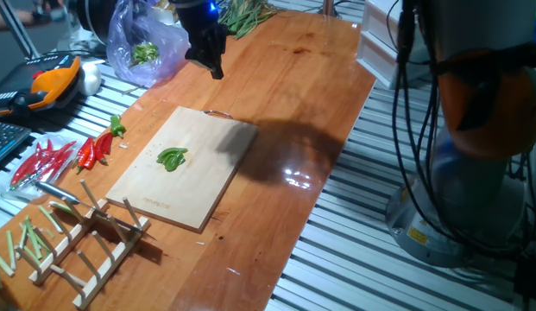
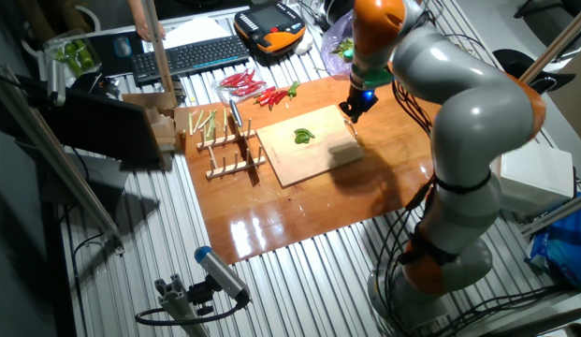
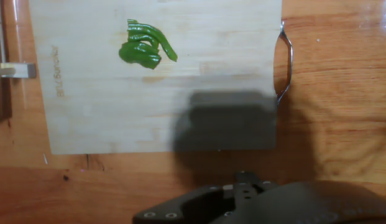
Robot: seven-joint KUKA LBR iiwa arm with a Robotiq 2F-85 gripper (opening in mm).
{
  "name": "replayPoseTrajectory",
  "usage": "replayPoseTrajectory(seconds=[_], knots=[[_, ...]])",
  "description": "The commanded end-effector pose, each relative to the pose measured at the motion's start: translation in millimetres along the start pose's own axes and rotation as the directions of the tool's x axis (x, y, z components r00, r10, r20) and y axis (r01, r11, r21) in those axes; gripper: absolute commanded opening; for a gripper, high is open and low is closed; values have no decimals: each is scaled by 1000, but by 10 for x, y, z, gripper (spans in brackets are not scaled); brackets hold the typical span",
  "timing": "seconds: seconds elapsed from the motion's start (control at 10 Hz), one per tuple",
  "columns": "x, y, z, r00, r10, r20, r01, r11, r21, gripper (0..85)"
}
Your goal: Chop the chili peppers
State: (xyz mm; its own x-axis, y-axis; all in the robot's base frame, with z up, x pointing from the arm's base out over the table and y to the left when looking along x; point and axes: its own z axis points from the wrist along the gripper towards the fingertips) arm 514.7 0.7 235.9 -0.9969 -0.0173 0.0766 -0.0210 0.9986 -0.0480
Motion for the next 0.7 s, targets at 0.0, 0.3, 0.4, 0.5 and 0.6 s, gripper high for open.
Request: replayPoseTrajectory(seconds=[0.0,0.3,0.4,0.5,0.6], knots=[[-2,-4,-1,998,-52,-20,50,996,-68,0],[-2,-4,-1,989,-63,132,71,996,-58,0],[-2,-4,-1,994,-64,92,77,987,-144,0],[-2,-4,-1,989,-111,98,126,979,-158,0],[-2,-4,-1,985,-132,108,149,975,-162,0]])
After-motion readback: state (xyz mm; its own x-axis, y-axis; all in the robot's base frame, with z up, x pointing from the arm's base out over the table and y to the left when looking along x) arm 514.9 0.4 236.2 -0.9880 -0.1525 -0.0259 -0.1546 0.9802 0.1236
